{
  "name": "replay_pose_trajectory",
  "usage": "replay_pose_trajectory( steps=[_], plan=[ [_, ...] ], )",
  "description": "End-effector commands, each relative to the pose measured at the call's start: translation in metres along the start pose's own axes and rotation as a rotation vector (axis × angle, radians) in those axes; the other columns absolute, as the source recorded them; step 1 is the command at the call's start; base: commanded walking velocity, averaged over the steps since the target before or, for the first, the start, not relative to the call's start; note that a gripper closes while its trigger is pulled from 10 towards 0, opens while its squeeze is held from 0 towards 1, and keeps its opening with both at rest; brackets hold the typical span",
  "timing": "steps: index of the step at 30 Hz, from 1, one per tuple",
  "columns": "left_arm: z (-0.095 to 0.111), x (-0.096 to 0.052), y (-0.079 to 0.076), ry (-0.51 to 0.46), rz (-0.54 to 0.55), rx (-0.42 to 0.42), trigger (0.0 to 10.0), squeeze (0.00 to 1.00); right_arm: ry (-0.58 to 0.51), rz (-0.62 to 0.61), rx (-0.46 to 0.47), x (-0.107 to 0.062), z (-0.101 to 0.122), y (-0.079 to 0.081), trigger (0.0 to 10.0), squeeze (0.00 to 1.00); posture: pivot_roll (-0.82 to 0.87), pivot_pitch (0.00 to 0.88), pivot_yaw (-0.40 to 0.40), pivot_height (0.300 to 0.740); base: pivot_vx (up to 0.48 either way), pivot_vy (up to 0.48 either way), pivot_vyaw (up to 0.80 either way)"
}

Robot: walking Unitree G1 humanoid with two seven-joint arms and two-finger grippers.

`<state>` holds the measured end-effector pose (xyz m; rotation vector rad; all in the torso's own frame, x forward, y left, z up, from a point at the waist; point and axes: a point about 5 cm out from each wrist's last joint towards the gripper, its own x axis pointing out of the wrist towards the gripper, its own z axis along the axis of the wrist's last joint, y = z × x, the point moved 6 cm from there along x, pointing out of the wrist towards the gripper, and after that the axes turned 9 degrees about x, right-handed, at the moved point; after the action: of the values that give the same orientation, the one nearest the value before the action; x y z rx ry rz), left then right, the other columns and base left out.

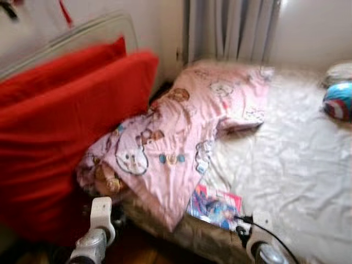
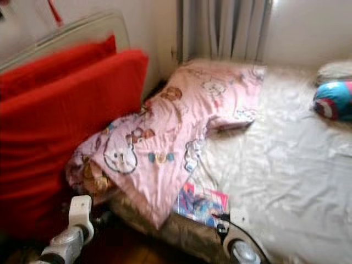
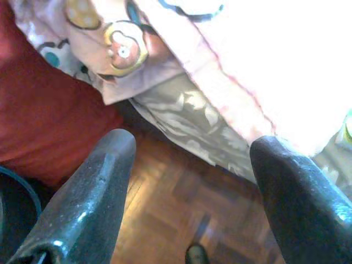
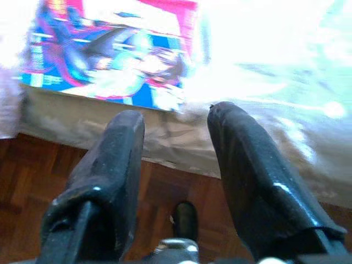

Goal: Clean up the room

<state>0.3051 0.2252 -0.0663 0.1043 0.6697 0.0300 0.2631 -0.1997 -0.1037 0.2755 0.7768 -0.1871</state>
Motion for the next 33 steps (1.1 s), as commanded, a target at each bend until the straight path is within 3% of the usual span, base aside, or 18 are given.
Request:
replay_pose_trajectory(
  steps=[1, 9, 17, 27, 33],
  plan=[
    [-0.039, -0.008, 0.0, 0.117, -0.002, -0.009, 10.0, 0.0, 0.022, -0.008, 0.014, -0.001, -0.008, -0.003, 10.0, 0.0, -0.19, 0.0, 0.066, 0.74, 0.0, 0.0, 0.0],
    [-0.03, -0.006, 0.002, 0.093, 0.023, -0.021, 10.0, 0.0, -0.043, -0.007, 0.059, 0.0, 0.005, -0.002, 10.0, 0.0, -0.18, 0.0, 0.052, 0.74, 0.0, 0.0, 0.0],
    [-0.025, -0.005, 0.0, 0.055, 0.048, -0.088, 10.0, 0.0, -0.087, 0.036, 0.004, -0.001, 0.017, -0.002, 10.0, 0.0, -0.18, 0.0, 0.011, 0.74, 0.0, 0.0, 0.0],
    [-0.025, -0.005, 0.0, 0.053, 0.078, -0.112, 10.0, 0.0, -0.161, 0.08, -0.052, -0.003, 0.03, 0.001, 10.0, 0.0, -0.18, 0.0, -0.003, 0.74, 0.0, 0.0, 0.0],
    [-0.006, -0.007, 0.009, -0.087, 0.132, -0.16, 10.0, 0.0, -0.31, 0.077, -0.019, -0.009, 0.05, 0.003, 10.0, 0.0, -0.17, 0.0, 0.009, 0.74, 0.0, 0.0, 0.0]
  ],
)
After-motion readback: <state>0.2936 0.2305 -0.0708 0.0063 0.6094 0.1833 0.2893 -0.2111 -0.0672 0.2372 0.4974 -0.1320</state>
